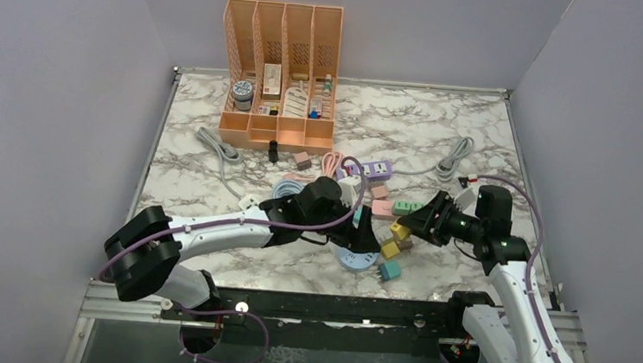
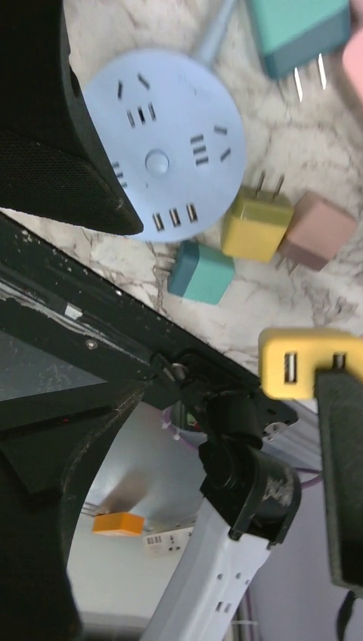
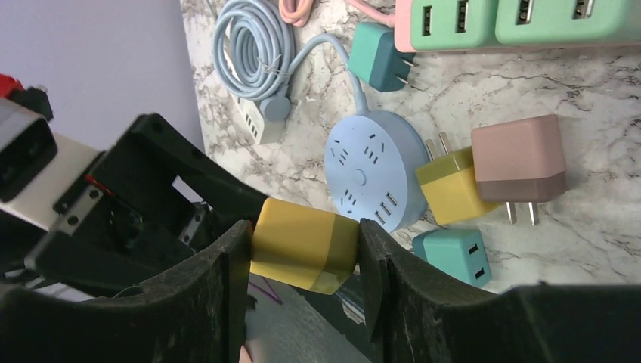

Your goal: Insert the plug

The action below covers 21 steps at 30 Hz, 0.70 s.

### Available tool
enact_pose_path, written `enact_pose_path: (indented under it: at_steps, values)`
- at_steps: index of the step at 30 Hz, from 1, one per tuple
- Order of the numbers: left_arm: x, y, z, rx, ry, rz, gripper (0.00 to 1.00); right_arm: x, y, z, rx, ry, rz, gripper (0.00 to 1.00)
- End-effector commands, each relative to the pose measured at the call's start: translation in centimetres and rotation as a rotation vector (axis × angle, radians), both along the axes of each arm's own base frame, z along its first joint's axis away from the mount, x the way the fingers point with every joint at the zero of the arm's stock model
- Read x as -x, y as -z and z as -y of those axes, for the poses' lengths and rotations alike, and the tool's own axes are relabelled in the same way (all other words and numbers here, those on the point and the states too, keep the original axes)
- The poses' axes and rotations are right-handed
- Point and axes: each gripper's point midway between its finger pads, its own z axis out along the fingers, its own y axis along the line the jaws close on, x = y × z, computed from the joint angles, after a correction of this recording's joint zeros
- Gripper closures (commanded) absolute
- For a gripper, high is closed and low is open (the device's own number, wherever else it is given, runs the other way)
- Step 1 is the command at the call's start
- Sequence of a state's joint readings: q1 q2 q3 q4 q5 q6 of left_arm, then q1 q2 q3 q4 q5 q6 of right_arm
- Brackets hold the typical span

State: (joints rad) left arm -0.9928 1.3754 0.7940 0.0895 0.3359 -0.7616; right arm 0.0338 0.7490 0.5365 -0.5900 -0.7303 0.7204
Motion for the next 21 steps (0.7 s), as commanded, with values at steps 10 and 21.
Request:
enact_pose_path:
  at_steps: [10, 21]
  values:
    - [-2.4, -6.8, 4.7, 0.223, -0.122, 0.187, 0.27, -1.2, -3.9, -1.2, -0.092, -0.014, 0.047, 0.6]
    - [-3.8, -7.2, 6.8, 0.217, -0.123, 0.244, 0.49, -0.6, -5.2, -1.7, -0.138, -0.011, 0.005, 0.6]
